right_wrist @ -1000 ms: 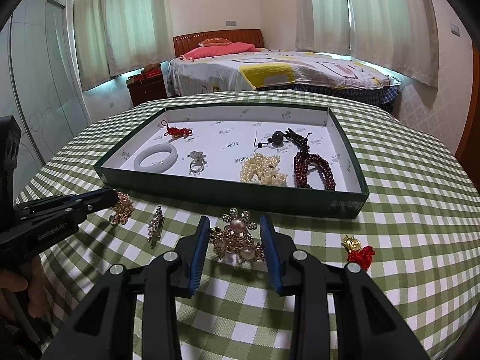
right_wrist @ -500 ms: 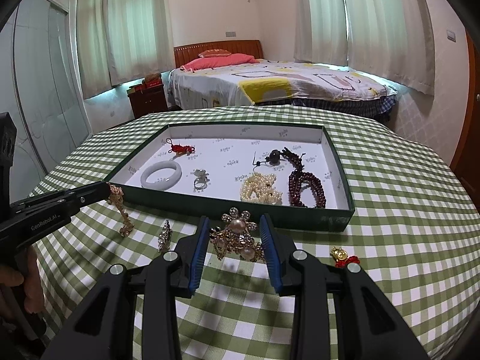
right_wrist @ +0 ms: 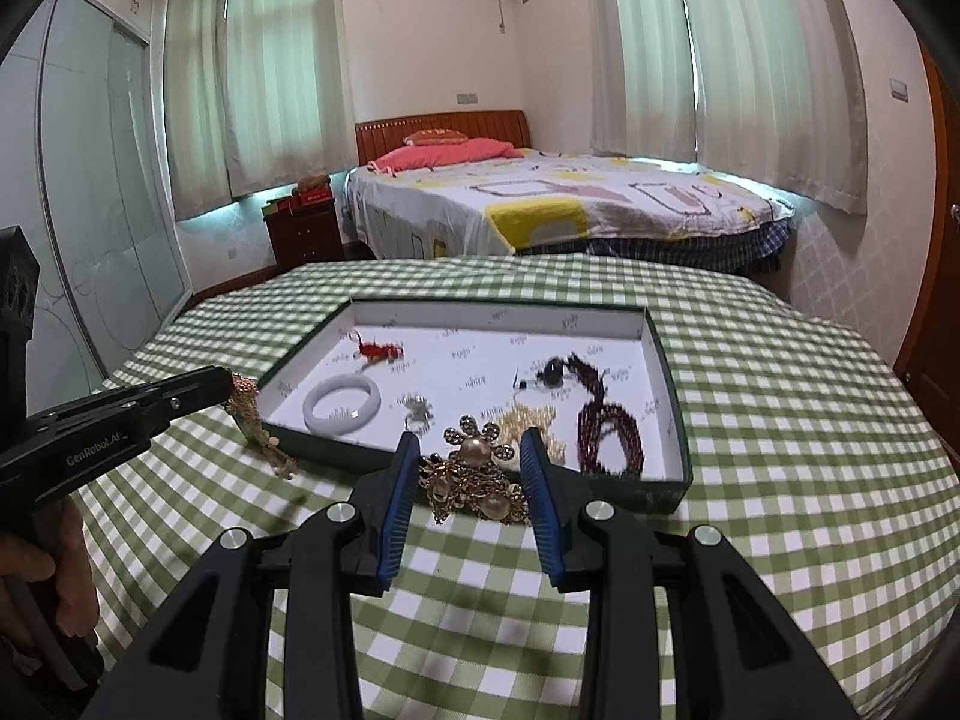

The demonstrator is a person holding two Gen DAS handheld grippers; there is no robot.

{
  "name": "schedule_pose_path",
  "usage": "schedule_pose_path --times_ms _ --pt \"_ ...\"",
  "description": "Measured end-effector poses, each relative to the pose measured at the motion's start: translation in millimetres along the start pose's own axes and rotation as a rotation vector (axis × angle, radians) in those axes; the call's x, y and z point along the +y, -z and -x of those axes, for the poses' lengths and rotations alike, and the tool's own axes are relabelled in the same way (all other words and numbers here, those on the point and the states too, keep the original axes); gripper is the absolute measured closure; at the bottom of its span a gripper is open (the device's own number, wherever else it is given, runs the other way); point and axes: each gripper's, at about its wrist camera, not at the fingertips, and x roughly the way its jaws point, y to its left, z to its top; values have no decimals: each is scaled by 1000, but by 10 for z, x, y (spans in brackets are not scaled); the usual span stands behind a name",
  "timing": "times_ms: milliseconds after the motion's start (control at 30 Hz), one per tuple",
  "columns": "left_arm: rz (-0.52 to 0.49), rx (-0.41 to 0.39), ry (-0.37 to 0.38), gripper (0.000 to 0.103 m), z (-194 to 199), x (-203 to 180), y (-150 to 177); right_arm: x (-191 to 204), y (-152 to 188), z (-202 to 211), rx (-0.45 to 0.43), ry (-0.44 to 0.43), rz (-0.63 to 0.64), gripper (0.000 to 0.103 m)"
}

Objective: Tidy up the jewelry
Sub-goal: 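Carry the gold brooch into the box with the left tool while the right tool places the pearl brooch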

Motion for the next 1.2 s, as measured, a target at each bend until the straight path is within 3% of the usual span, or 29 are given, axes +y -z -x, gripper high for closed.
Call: schedule_pose_path --times_ms 400,767,1200 --pt "-29 -85 24 95 -87 -141 -447 -22 -506 -63 -89 -14 8 68" --pt "-53 -146 18 95 -482 -271 -873 -75 -977 -512 -138 -25 22 68" --pt "-22 87 -32 95 -1603 -52 -645 -280 -688 -1522 100 -44 -26 68"
